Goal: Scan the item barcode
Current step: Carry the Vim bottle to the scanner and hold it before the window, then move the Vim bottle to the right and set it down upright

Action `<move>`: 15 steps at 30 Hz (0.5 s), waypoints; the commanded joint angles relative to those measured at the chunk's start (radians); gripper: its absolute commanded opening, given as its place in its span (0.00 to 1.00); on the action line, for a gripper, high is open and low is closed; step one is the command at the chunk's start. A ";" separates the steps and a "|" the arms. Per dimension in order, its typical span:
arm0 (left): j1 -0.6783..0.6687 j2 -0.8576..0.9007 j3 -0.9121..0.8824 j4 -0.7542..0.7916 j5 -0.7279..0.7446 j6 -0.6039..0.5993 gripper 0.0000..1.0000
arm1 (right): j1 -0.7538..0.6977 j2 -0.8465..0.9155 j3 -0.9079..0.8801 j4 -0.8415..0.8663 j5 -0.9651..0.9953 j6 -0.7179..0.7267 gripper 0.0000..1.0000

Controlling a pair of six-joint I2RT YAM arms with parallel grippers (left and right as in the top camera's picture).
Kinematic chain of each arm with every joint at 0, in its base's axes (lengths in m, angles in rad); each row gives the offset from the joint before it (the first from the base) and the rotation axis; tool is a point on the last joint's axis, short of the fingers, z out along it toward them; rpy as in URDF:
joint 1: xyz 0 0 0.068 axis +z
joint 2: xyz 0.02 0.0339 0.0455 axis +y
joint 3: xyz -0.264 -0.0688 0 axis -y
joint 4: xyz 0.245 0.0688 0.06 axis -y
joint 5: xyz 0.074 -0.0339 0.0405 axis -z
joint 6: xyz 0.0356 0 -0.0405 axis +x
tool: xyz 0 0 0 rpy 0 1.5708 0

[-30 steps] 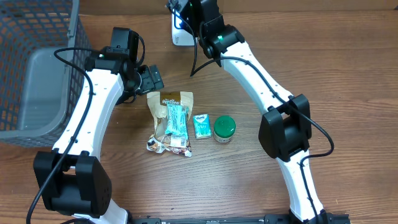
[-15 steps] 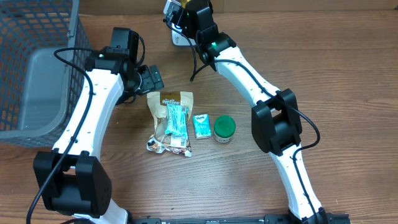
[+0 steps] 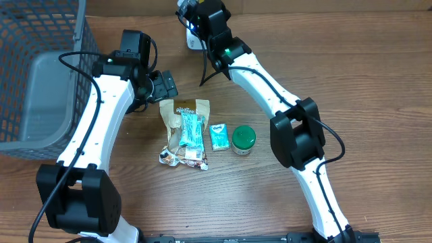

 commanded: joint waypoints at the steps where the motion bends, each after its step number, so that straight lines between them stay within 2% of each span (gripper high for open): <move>1: 0.000 0.002 0.015 0.001 0.000 0.011 1.00 | -0.006 -0.196 0.031 -0.068 0.082 0.163 0.04; 3: 0.000 0.002 0.015 0.001 0.000 0.011 1.00 | -0.013 -0.253 0.031 -0.187 0.093 0.265 0.04; 7: 0.000 0.002 0.015 0.001 0.000 0.011 1.00 | -0.074 -0.364 0.031 -0.549 0.093 0.627 0.04; 12: 0.000 0.002 0.015 0.001 0.000 0.011 1.00 | -0.190 -0.386 0.029 -0.917 0.092 0.855 0.04; 15: 0.000 0.002 0.015 0.001 0.000 0.011 1.00 | -0.283 -0.379 -0.001 -1.078 0.089 1.001 0.04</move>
